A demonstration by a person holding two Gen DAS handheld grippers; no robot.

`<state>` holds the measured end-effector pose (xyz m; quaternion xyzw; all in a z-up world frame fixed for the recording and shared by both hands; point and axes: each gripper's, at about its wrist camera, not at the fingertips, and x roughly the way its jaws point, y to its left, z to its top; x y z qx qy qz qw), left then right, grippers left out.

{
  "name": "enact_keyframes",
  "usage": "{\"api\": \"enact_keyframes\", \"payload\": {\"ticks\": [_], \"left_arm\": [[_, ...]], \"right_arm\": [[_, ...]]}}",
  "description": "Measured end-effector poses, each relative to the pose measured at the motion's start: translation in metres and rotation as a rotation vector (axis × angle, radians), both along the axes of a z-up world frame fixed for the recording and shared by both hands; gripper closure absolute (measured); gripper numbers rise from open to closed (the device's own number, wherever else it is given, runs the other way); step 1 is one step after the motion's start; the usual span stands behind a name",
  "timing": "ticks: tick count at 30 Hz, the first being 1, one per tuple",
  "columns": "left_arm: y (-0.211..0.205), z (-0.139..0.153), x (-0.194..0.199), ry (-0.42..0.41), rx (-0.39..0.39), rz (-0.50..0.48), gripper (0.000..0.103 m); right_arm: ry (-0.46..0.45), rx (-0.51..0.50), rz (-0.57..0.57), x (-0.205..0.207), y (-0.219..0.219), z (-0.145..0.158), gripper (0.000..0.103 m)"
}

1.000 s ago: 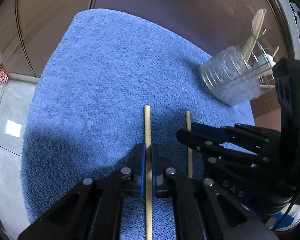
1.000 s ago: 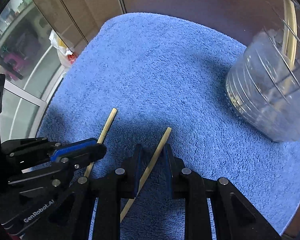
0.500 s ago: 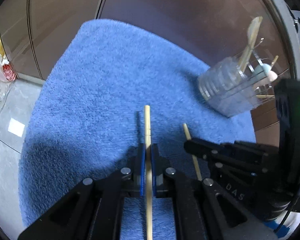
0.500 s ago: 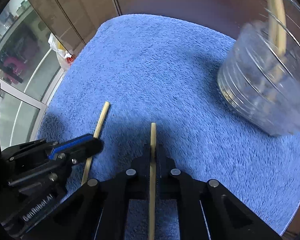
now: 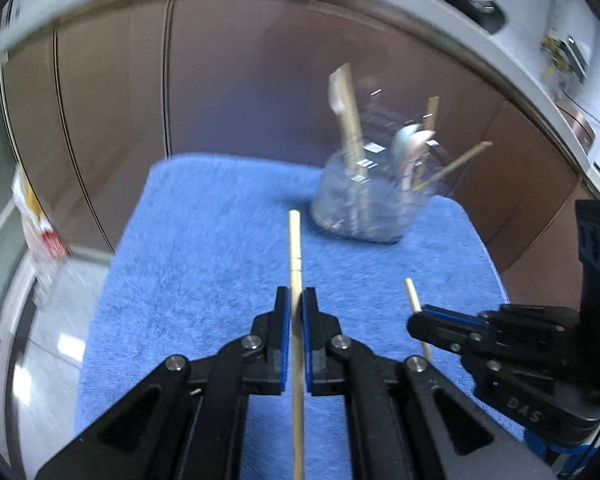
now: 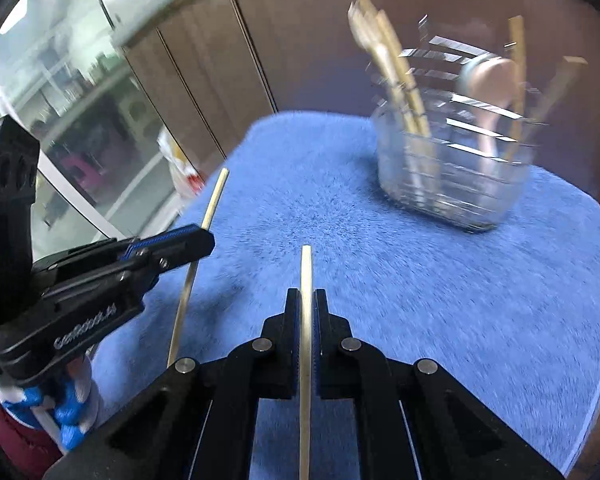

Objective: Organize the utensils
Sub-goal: 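Lift both held chopsticks up over the clear holder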

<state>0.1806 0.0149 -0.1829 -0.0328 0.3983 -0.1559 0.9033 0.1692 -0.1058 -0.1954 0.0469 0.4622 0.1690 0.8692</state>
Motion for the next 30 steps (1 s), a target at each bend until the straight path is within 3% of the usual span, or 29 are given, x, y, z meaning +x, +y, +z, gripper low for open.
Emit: {"api": "enact_keyframes", "payload": {"ticks": [6,14,30], "left_arm": [[-0.042,0.032,-0.052,-0.144,0.083,-0.018,0.098],[-0.081,0.053,-0.097,-0.269,0.16,-0.048,0.098],[-0.101,0.077,-0.147,-0.399,0.209,-0.05,0.098]], "right_arm": [[-0.146,0.065,-0.064,-0.063,-0.039,0.029,0.098],[-0.286,0.094,-0.165,-0.114,-0.089,0.064,0.098],[-0.485,0.088,-0.206,-0.177,-0.105,0.097,0.098]]}}
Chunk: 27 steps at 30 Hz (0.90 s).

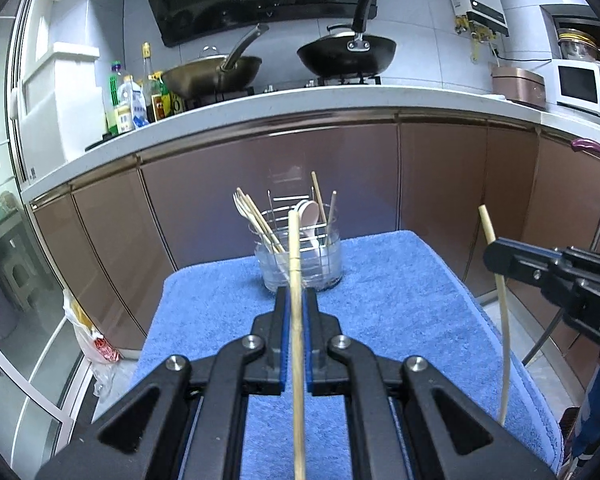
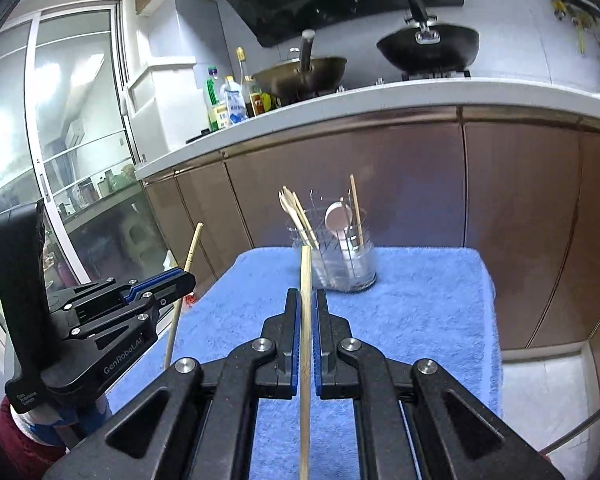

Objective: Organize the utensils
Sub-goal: 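Lift both held chopsticks up over the clear holder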

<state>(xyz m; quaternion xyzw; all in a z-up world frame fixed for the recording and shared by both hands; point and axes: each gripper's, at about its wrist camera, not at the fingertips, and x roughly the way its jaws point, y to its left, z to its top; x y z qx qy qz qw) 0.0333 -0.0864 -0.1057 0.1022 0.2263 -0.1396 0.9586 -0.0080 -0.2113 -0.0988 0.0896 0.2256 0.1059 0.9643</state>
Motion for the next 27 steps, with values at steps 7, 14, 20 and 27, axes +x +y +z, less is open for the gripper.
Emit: {"api": "enact_keyframes", "payload": {"ticks": [7,14,20,27], "left_arm": [[0.008,0.015,0.01,-0.038,-0.068,0.015,0.098],[0.036,0.044,0.069,-0.057,-0.256,0.043,0.098],[0.054,0.083,0.141,-0.143,-0.419,0.056,0.098],[0.047,0.093,0.226,-0.215,-0.544,0.075,0.098]], "right_arm": [[-0.079,-0.021,0.005,0.005,0.001,0.019,0.098],[-0.187,-0.03,0.025,0.06,0.003,0.05,0.098],[-0.35,-0.027,0.018,0.141,0.012,0.088,0.098],[-0.432,0.025,-0.015,0.229,0.015,0.091,0.098]]}}
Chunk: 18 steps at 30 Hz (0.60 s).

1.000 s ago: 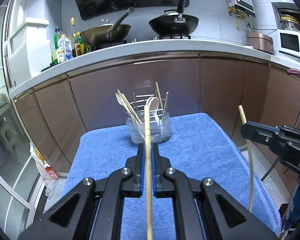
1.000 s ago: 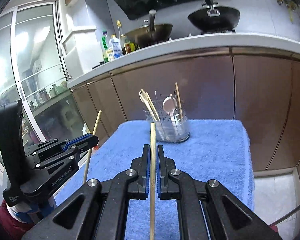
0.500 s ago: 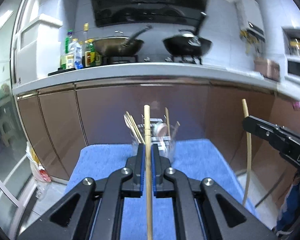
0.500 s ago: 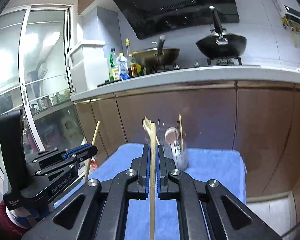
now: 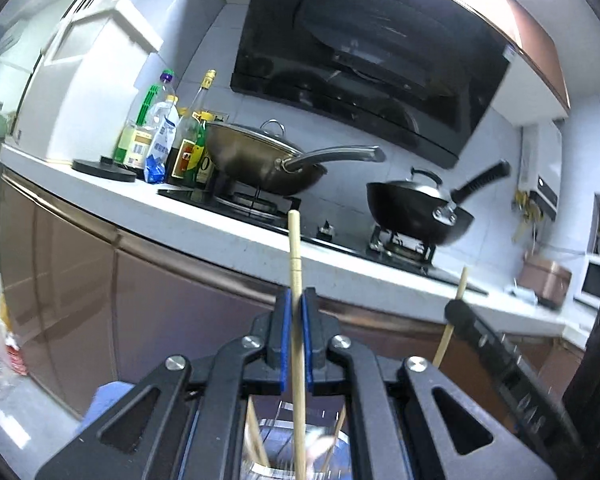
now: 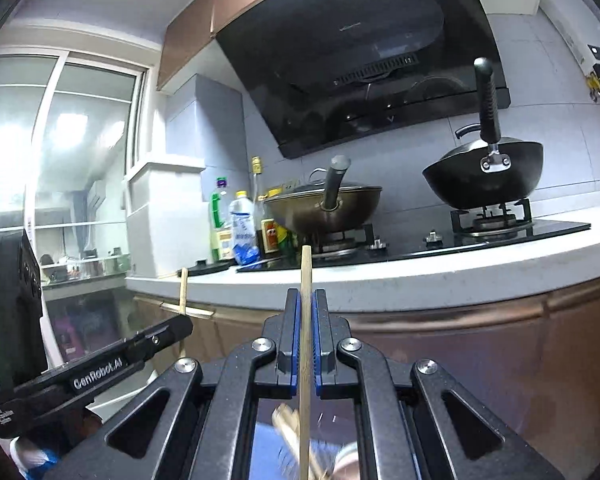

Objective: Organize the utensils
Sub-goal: 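Lift both held chopsticks up over the clear holder, then lower both chopsticks into the holder and open both tools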

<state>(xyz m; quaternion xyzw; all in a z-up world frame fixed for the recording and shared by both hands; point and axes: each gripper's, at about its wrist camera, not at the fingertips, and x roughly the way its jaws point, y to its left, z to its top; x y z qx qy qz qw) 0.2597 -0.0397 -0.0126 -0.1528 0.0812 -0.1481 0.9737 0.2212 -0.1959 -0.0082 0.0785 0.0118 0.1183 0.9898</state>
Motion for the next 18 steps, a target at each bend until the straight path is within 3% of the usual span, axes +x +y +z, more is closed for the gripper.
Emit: {"api": "enact_keyframes", "payload": {"ticks": [9,18], "left_arm": [[-0.026,-0.057,0.06,0.018,0.004,0.063,0.098],[-0.038,-0.099,0.073,0.05,0.056,0.07,0.097]], "right_arm": [[0.035,-0.058,-0.07,0.044,0.002,-0.049,0.098],[0.09,-0.093,-0.107,0.051,0.001,-0.089,0.098]]}}
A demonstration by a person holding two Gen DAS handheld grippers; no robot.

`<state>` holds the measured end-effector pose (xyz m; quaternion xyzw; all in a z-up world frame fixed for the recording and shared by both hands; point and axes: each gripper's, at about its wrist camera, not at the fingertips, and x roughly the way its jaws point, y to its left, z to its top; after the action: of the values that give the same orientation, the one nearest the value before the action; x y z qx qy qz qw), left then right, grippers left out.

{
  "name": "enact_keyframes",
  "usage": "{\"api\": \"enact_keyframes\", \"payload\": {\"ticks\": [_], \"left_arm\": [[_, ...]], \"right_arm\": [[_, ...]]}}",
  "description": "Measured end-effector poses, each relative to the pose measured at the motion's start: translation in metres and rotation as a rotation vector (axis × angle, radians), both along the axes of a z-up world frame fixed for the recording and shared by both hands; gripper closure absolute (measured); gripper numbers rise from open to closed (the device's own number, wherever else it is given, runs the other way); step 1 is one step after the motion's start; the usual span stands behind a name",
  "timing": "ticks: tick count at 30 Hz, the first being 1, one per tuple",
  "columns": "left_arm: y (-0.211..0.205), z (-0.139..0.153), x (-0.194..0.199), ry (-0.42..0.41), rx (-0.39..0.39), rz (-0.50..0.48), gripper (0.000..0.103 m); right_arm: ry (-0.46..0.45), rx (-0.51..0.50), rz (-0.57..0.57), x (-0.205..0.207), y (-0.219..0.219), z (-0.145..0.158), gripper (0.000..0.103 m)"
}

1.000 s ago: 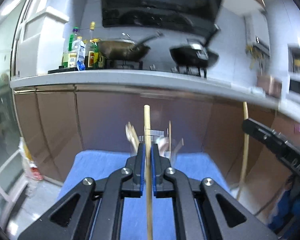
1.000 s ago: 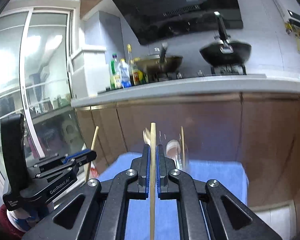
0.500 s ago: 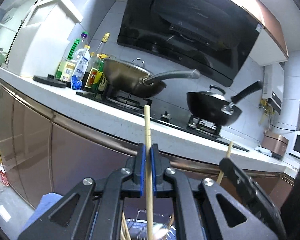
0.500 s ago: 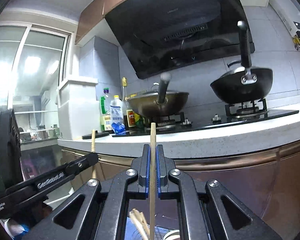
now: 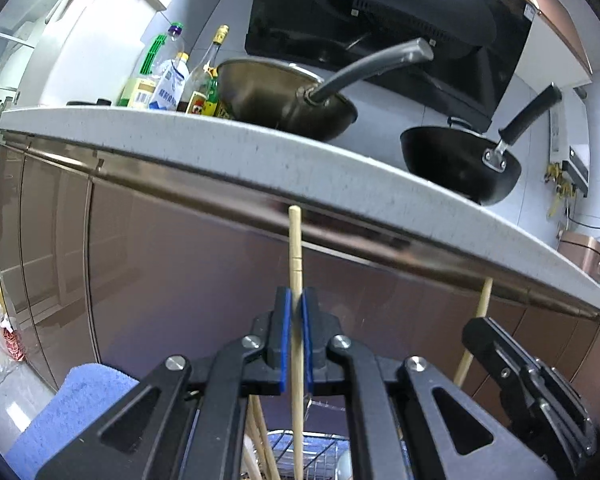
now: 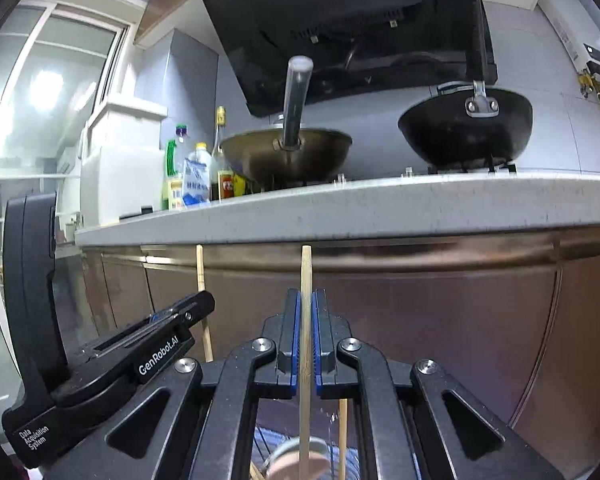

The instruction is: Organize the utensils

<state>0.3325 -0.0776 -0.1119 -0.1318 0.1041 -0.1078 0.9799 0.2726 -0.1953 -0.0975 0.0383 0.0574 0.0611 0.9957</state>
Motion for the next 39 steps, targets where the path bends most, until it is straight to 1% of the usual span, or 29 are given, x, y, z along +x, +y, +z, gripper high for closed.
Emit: {"api": "enact_keyframes", "payload": {"ticks": [3,4,5,7,10,12,14,18,20,21,23,24,26,29,31,34,36,37,38,39], "left_arm": [[0.0,-0.006,0.001,0.013,0.019,-0.003,0.096],[0.0,-0.007,0.001,0.021,0.025,-0.007,0.096],[0.001,-0.009,0.001,0.027,0.03,-0.009,0.095],[0.004,-0.009,-0.003,0.032,0.035,-0.011,0.095],[0.008,-0.007,-0.012,0.038,0.043,-0.019,0.093],[0.011,-0.002,-0.022,0.046,0.056,-0.03,0.087],[0.013,0.004,-0.033,0.045,0.08,-0.016,0.073],[0.019,0.016,-0.06,0.056,0.122,-0.005,0.067],[0.022,0.021,-0.075,0.062,0.14,-0.006,0.059],[0.024,0.023,-0.081,0.065,0.153,0.002,0.058],[0.027,0.028,-0.097,0.071,0.178,0.012,0.055],[0.029,0.03,-0.106,0.08,0.193,0.025,0.054],[0.032,0.032,-0.12,0.099,0.227,0.056,0.051],[0.041,0.036,-0.14,0.114,0.26,0.09,0.049],[0.049,0.04,-0.154,0.121,0.275,0.117,0.049],[0.06,0.047,-0.177,0.121,0.295,0.15,0.048],[0.066,0.052,-0.192,0.115,0.309,0.173,0.045],[0.068,0.054,-0.2,0.111,0.321,0.187,0.04],[0.07,0.056,-0.207,0.105,0.332,0.197,0.037],[0.073,0.059,-0.217,0.091,0.341,0.206,0.037]], "right_arm": [[0.028,0.001,0.005,0.001,-0.001,-0.009,0.096],[0.032,-0.001,0.006,0.001,-0.001,-0.011,0.09],[0.035,-0.004,0.005,0.0,0.0,-0.012,0.08],[0.038,-0.006,-0.001,-0.004,-0.001,-0.014,0.071],[0.043,-0.008,-0.009,-0.012,-0.003,-0.013,0.069],[0.043,-0.009,-0.015,-0.02,-0.004,-0.01,0.066],[0.041,-0.009,-0.022,-0.027,-0.006,-0.005,0.059],[0.042,-0.007,-0.046,-0.052,-0.01,0.007,0.053],[0.043,-0.004,-0.058,-0.065,-0.012,0.012,0.046],[0.043,-0.001,-0.062,-0.072,-0.014,0.015,0.044],[0.046,-0.003,-0.085,-0.087,-0.016,0.021,0.033],[0.048,-0.005,-0.096,-0.097,-0.017,0.024,0.03],[0.05,-0.004,-0.107,-0.112,-0.019,0.028,0.016],[0.07,-0.027,-0.127,-0.134,-0.017,0.034,0.006],[0.079,-0.043,-0.135,-0.15,-0.015,0.036,0.001],[0.091,-0.052,-0.139,-0.173,-0.013,0.04,0.0],[0.095,-0.062,-0.14,-0.19,-0.011,0.043,0.0],[0.093,-0.067,-0.141,-0.197,-0.01,0.045,0.0],[0.09,-0.069,-0.141,-0.202,-0.009,0.046,0.0],[0.086,-0.074,-0.141,-0.212,-0.008,0.048,0.0]]}}
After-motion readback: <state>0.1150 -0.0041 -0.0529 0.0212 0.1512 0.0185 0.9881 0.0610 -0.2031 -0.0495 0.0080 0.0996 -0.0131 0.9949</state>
